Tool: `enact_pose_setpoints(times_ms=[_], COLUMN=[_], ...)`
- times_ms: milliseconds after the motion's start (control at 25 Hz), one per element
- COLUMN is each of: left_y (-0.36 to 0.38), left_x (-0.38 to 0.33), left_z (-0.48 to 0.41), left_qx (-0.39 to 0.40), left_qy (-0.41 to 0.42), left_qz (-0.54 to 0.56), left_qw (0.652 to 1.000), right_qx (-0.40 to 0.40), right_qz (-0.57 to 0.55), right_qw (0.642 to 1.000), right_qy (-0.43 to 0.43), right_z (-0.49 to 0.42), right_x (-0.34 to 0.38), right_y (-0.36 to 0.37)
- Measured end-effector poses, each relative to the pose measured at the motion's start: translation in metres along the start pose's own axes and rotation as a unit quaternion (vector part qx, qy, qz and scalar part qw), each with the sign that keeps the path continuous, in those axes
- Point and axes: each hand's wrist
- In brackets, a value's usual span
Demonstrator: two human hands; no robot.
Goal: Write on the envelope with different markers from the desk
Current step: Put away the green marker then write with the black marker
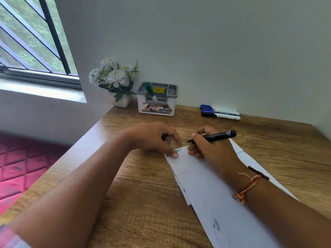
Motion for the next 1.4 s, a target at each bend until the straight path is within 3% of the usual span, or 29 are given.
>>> enact_pose_setpoints(times_ms=[320,560,960,1240,1400], left_y=[0.004,0.005,0.009,0.009,0.009], left_x=[0.003,0.006,0.006,0.005,0.005], left_z=[-0.006,-0.007,-0.010,-0.008,-0.008], left_qx=[0.023,0.026,0.027,0.028,0.027], left_qy=[0.017,0.024,0.009,0.010,0.008], left_qz=[-0.031,-0.007,0.008,0.025,0.028], left_qw=[0.999,0.999,1.000,0.999,0.999], right_qx=[-0.014,0.024,-0.013,-0.004,-0.022], right_qz=[0.076,0.046,0.049,0.117,0.068], right_qw=[0.994,0.998,0.999,0.992,0.997], right_qy=[-0.071,-0.024,-0.020,-0.048,-0.028], right_z=[0.011,0.015,0.011,0.010,0.009], right_x=[0.002,0.001,-0.008,-0.009,-0.010], right_y=[-0.005,-0.011,-0.006,-0.006,-0.006])
Point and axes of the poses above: each hand's wrist, its own z-axis away from the middle knuckle, its own y-axis out of the palm, x = y × z, and after that the axes turned 11 degrees about -x, right-handed
